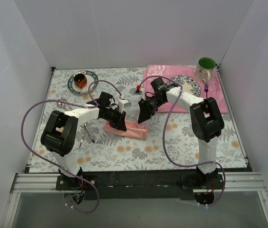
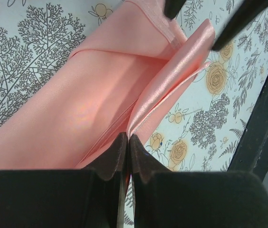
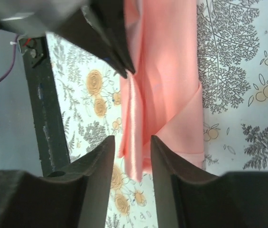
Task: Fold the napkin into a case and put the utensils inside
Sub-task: Stuff the top corner of the smaller-rectangle-folded napkin into the folded napkin.
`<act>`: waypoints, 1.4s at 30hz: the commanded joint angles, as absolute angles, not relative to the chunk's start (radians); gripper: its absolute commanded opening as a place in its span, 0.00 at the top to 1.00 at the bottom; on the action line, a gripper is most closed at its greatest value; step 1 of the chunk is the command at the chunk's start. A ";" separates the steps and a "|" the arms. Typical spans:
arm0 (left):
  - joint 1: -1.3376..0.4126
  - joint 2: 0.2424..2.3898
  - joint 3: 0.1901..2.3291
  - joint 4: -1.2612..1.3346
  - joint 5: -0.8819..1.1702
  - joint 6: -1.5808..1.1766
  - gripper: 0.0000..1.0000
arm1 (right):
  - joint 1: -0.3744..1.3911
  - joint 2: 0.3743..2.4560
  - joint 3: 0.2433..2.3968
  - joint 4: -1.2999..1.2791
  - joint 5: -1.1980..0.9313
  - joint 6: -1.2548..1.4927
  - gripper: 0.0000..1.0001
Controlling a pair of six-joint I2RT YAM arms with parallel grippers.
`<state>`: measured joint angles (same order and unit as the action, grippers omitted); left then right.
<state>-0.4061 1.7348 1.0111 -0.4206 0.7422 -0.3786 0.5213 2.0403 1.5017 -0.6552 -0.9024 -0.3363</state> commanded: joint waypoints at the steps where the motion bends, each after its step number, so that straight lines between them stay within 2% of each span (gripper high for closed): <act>1: -0.408 1.744 1.061 -0.451 0.790 -0.449 1.00 | 0.488 1.959 1.474 -0.675 -0.979 -0.373 0.52; 14: -0.445 1.746 1.063 -0.459 0.769 -0.771 1.00 | 0.448 2.014 1.569 -0.807 -1.028 -0.468 0.52; 19: -0.437 1.775 1.062 -0.453 0.744 -0.788 1.00 | 0.448 2.017 1.548 -0.813 -1.039 -0.492 0.52; 23: -0.422 1.772 1.040 -0.410 0.808 -0.743 1.00 | 0.446 2.042 1.522 -0.821 -1.025 -0.505 0.50; 24: -0.422 1.769 1.039 -0.404 0.828 -0.721 1.00 | 0.448 2.042 1.511 -0.799 -1.014 -0.505 0.46; 27: -0.422 1.773 1.035 -0.388 0.838 -0.710 1.00 | 0.451 2.049 1.480 -0.779 -1.006 -0.514 0.26; 29: -0.422 1.782 1.040 -0.390 0.847 -0.706 1.00 | 0.453 2.054 1.460 -0.770 -1.000 -0.526 0.20; 30: -0.422 1.790 1.042 -0.390 0.850 -0.704 1.00 | 0.454 2.054 1.453 -0.766 -0.991 -0.529 0.13; 33: -0.420 1.792 1.039 -0.390 0.847 -0.696 1.00 | 0.456 2.056 1.431 -0.759 -0.979 -0.554 0.07; 38: -0.420 1.790 1.031 -0.390 0.844 -0.693 1.00 | 0.456 2.049 1.417 -0.779 -0.985 -0.580 0.07; 41: -0.420 1.790 1.029 -0.383 0.839 -0.696 1.00 | 0.454 2.049 1.413 -0.793 -1.008 -0.600 0.21; 42: -0.420 1.792 1.031 -0.382 0.839 -0.698 1.00 | 0.454 2.051 1.413 -0.795 -1.014 -0.606 0.30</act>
<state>-0.4248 1.7954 1.0313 -0.4057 0.8154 -0.7094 0.4519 2.0617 1.4158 -0.7753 -0.9730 -0.5591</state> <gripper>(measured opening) 0.029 0.812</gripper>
